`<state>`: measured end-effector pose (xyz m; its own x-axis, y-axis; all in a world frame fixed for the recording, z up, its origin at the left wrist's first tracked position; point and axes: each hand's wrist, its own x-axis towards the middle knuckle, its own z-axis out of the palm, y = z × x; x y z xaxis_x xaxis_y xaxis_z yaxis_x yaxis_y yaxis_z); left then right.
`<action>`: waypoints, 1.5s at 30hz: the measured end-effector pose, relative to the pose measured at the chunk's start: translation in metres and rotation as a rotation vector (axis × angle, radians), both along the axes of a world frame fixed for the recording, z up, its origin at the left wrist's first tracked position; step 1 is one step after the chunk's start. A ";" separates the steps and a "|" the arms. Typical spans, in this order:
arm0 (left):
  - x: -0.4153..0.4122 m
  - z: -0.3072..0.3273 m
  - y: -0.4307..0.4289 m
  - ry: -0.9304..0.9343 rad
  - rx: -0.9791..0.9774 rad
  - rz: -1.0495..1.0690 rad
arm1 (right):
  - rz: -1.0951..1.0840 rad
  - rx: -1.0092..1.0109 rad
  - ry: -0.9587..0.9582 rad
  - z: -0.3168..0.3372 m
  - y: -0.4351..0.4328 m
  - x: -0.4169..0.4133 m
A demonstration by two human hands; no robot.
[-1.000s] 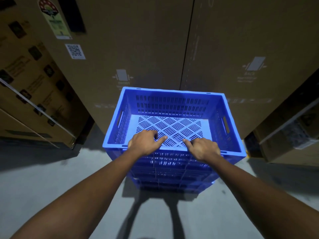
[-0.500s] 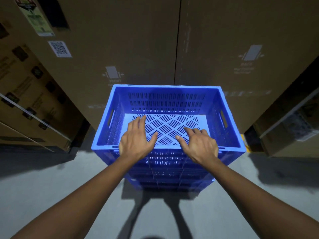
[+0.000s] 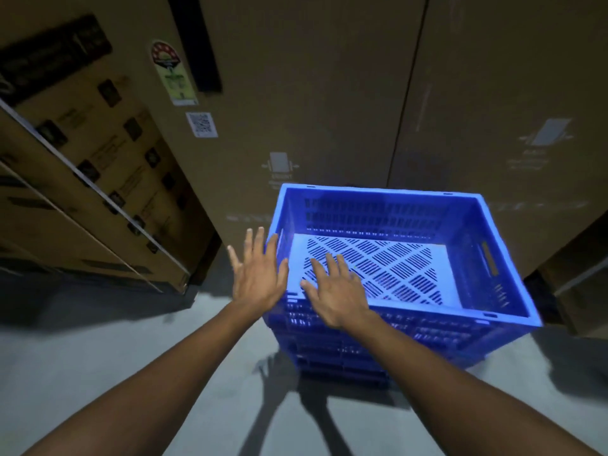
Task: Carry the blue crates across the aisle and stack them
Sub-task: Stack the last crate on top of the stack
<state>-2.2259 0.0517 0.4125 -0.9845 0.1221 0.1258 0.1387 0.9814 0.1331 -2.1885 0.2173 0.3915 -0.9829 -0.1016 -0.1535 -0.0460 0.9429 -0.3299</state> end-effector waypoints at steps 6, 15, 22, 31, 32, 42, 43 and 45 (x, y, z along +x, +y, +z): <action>-0.010 -0.021 -0.016 -0.220 0.102 -0.162 | -0.027 0.097 -0.039 -0.008 -0.046 -0.013; -0.009 -0.050 -0.015 -0.004 0.202 -0.193 | -0.074 0.152 -0.049 -0.010 -0.053 -0.013; -0.004 -0.029 -0.010 -0.154 0.057 -0.165 | -0.090 0.119 -0.085 -0.007 -0.047 -0.013; 0.028 -0.017 0.112 -0.244 0.020 -0.351 | -0.221 0.156 -0.082 -0.007 0.079 0.031; 0.031 -0.019 0.132 -0.240 0.022 -0.368 | -0.238 0.160 -0.078 -0.008 0.099 0.036; 0.048 -0.026 0.288 -0.308 0.020 -0.502 | -0.321 0.252 -0.025 -0.015 0.257 0.059; 0.049 -0.027 0.295 -0.311 0.010 -0.504 | -0.323 0.249 -0.016 -0.014 0.263 0.061; 0.050 -0.029 0.304 -0.322 0.005 -0.490 | -0.322 0.233 0.001 -0.014 0.267 0.064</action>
